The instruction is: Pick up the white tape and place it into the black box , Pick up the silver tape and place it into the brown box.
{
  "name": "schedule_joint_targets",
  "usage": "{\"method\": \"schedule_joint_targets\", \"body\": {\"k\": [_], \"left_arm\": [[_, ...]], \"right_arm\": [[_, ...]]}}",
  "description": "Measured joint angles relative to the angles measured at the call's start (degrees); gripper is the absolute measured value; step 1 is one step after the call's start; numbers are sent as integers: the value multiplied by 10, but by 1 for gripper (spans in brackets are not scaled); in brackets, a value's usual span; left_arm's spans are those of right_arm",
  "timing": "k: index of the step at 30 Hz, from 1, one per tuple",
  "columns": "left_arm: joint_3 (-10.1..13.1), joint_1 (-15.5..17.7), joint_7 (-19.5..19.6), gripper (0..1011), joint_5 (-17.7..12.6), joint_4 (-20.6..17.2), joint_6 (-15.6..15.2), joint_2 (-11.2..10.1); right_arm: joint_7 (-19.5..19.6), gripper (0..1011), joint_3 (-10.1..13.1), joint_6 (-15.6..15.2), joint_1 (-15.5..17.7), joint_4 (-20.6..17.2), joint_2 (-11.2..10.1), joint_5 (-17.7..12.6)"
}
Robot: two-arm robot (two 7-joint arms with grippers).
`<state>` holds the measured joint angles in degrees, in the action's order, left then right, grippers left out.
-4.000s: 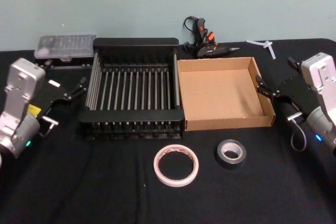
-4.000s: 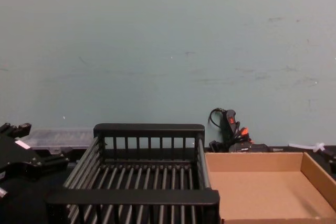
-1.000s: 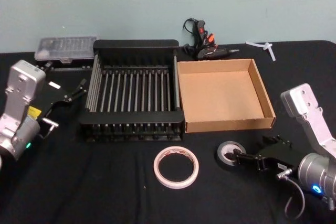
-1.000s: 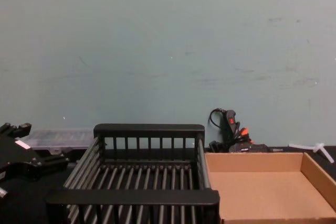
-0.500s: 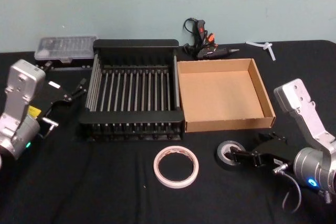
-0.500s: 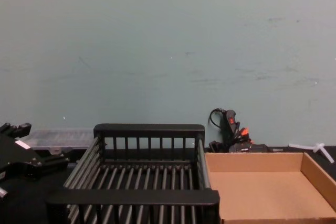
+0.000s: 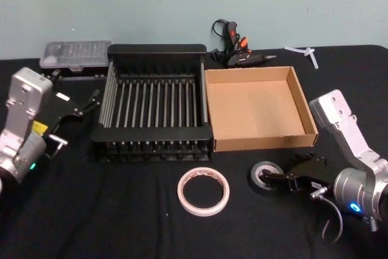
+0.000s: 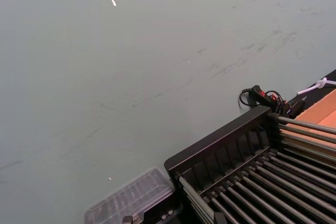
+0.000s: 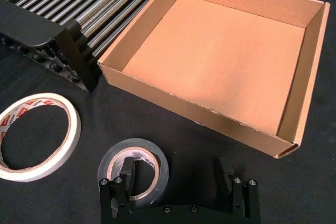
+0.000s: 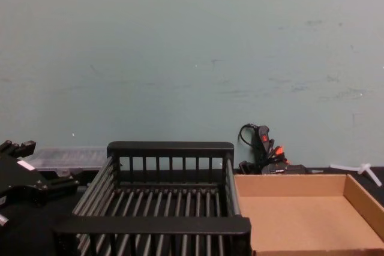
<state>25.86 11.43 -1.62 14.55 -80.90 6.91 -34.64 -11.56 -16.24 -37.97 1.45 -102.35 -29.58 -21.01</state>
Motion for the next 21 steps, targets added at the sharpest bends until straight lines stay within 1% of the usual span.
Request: {"method": "schedule_joint_targets", "body": {"k": [14, 21], "left_arm": [[0, 0, 0, 1001, 0, 0, 0, 0], [0, 0, 0, 1001, 0, 0, 0, 0]], "right_arm": [[-12, 1002, 4, -4, 0, 4, 10, 19], [-11, 1002, 4, -4, 0, 4, 10, 18]]}}
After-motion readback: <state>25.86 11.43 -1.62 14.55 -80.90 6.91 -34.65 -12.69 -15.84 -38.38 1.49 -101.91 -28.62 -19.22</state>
